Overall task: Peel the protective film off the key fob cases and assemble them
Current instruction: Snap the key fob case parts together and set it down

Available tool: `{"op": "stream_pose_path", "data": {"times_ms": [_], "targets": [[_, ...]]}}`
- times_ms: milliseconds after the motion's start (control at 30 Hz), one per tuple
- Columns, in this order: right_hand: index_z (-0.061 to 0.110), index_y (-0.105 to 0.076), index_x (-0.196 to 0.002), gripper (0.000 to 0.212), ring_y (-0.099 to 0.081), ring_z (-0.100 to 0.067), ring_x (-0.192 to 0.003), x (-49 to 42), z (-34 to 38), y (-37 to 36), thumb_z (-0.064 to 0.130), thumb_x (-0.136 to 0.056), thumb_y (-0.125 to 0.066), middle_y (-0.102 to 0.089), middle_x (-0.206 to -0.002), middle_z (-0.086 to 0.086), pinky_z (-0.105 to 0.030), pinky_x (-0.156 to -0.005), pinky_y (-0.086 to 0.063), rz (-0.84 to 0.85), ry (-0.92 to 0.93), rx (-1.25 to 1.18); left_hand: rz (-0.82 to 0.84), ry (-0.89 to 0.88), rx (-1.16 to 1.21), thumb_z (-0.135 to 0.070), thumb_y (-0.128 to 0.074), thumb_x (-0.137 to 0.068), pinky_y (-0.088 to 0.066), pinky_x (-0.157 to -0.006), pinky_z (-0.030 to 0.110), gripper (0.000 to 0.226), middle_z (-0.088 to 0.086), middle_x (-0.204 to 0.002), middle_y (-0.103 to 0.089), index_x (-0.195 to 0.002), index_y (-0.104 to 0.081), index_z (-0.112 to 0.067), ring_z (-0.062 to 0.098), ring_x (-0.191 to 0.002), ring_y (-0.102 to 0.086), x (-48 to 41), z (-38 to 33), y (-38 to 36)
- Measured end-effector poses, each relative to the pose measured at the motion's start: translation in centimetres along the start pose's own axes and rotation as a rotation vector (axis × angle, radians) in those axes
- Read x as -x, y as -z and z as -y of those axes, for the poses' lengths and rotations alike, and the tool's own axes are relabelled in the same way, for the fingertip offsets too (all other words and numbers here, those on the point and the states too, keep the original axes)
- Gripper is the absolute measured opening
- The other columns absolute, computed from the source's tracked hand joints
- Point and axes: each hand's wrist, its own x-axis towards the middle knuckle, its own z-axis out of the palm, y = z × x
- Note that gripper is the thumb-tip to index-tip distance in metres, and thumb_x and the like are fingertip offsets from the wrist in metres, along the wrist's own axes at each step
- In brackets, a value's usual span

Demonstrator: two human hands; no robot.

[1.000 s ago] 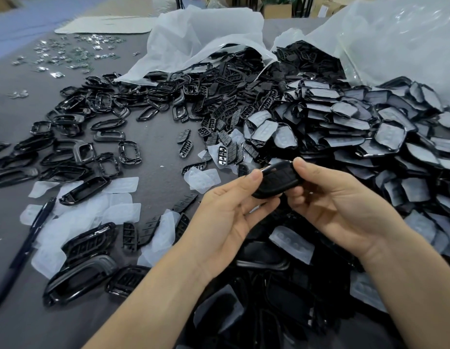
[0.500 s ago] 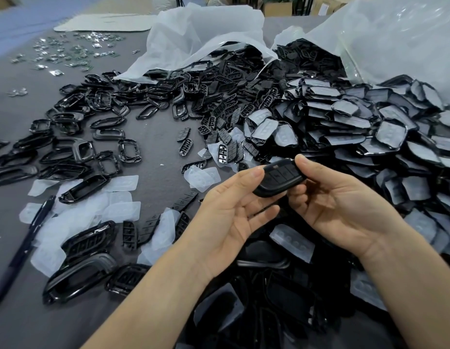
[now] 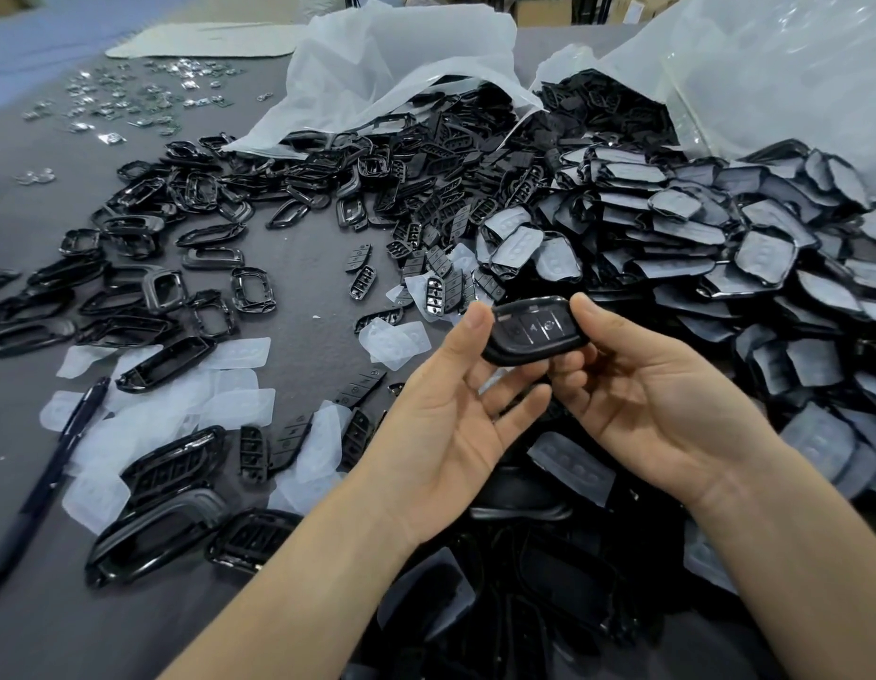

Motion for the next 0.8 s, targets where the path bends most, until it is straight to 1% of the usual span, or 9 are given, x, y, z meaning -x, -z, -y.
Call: {"op": "stream_pose_path", "data": {"times_ms": [133, 200, 367, 433, 500, 600, 700, 733, 800], "targets": [[0.009, -0.074, -0.065, 0.016, -0.050, -0.004, -0.047, -0.07, -0.22, 0.00, 0.025, -0.065, -0.069, -0.050, -0.056, 0.002, -0.013, -0.048, -0.048, 0.027, -0.004, -0.005, 0.036, -0.013, -0.011, -0.048, -0.078, -0.065, -0.056, -0.066, 0.022, 0.047, 0.011, -0.088, -0.074, -0.091, -0.077, -0.009, 0.012, -0.072, -0.070, -0.04, 0.06, -0.24], [0.005, -0.073, -0.072, 0.021, -0.050, -0.004, -0.047, -0.01, -0.27, 0.03, 0.023, -0.064, -0.070, -0.052, -0.057, 0.001, -0.013, -0.047, -0.047, 0.039, -0.014, -0.032, 0.041, -0.026, -0.008, -0.046, -0.080, -0.060, -0.056, -0.067, 0.022, 0.050, 0.012, -0.087, -0.073, -0.092, -0.076, -0.008, 0.012, -0.071, -0.070, -0.06, 0.02, -0.18], [0.001, -0.066, -0.085, 0.033, -0.050, -0.006, -0.051, -0.04, -0.39, -0.03, 0.025, -0.063, -0.070, -0.050, -0.058, 0.000, -0.013, -0.048, -0.048, 0.045, -0.030, -0.017, 0.062, -0.030, -0.003, -0.047, -0.083, -0.059, -0.056, -0.067, 0.022, 0.057, 0.014, -0.086, -0.072, -0.097, -0.074, -0.006, 0.013, -0.070, -0.070, -0.11, -0.19, 0.13], [0.002, -0.065, -0.085, 0.034, -0.050, -0.008, -0.052, -0.03, -0.39, -0.09, 0.025, -0.061, -0.071, -0.049, -0.057, -0.001, -0.013, -0.049, -0.047, 0.043, -0.033, -0.012, 0.064, -0.034, -0.020, -0.048, -0.083, -0.059, -0.056, -0.067, 0.022, 0.058, 0.015, -0.086, -0.072, -0.098, -0.074, -0.006, 0.013, -0.071, -0.070, -0.12, -0.22, 0.21], [0.003, -0.065, -0.082, 0.031, -0.050, -0.007, -0.048, 0.04, -0.37, -0.13, 0.025, -0.060, -0.070, -0.049, -0.056, 0.000, -0.013, -0.048, -0.047, 0.041, -0.032, -0.019, 0.067, -0.034, -0.022, -0.048, -0.083, -0.058, -0.056, -0.067, 0.022, 0.060, 0.016, -0.087, -0.072, -0.099, -0.073, -0.006, 0.014, -0.072, -0.070, -0.10, -0.26, 0.24], [0.003, -0.065, -0.078, 0.026, -0.051, -0.005, -0.046, 0.17, -0.40, -0.14, 0.024, -0.062, -0.069, -0.049, -0.056, 0.000, -0.012, -0.048, -0.047, 0.058, -0.026, -0.031, 0.057, -0.035, -0.020, -0.048, -0.083, -0.063, -0.056, -0.067, 0.023, 0.068, 0.019, -0.090, -0.070, -0.110, -0.066, -0.002, 0.017, -0.074, -0.070, -0.04, -0.35, 0.13], [0.005, -0.069, -0.067, 0.018, -0.052, -0.005, -0.045, 0.28, -0.42, -0.25, 0.022, -0.062, -0.069, -0.051, -0.055, -0.001, -0.013, -0.046, -0.047, 0.069, -0.016, -0.037, 0.021, -0.051, 0.041, -0.040, -0.072, -0.075, -0.056, -0.063, 0.023, 0.060, 0.025, -0.090, -0.061, -0.115, -0.058, 0.002, 0.021, -0.071, -0.070, -0.03, -0.39, 0.06], [0.003, -0.069, -0.069, 0.020, -0.052, -0.005, -0.045, 0.29, -0.43, -0.30, 0.022, -0.062, -0.069, -0.051, -0.055, -0.001, -0.012, -0.045, -0.047, 0.070, -0.020, -0.045, 0.015, -0.055, 0.061, -0.037, -0.069, -0.077, -0.056, -0.061, 0.023, 0.056, 0.026, -0.089, -0.058, -0.115, -0.056, 0.002, 0.021, -0.068, -0.070, 0.00, -0.38, 0.02], [-0.001, -0.066, -0.080, 0.030, -0.051, -0.004, -0.044, 0.23, -0.43, -0.31, 0.022, -0.061, -0.069, -0.052, -0.055, -0.001, -0.012, -0.044, -0.046, 0.077, -0.037, -0.069, 0.019, -0.066, 0.074, -0.032, -0.067, -0.080, -0.056, -0.060, 0.023, 0.050, 0.025, -0.086, -0.057, -0.114, -0.055, 0.003, 0.021, -0.064, -0.070, 0.07, -0.39, -0.07]]}}
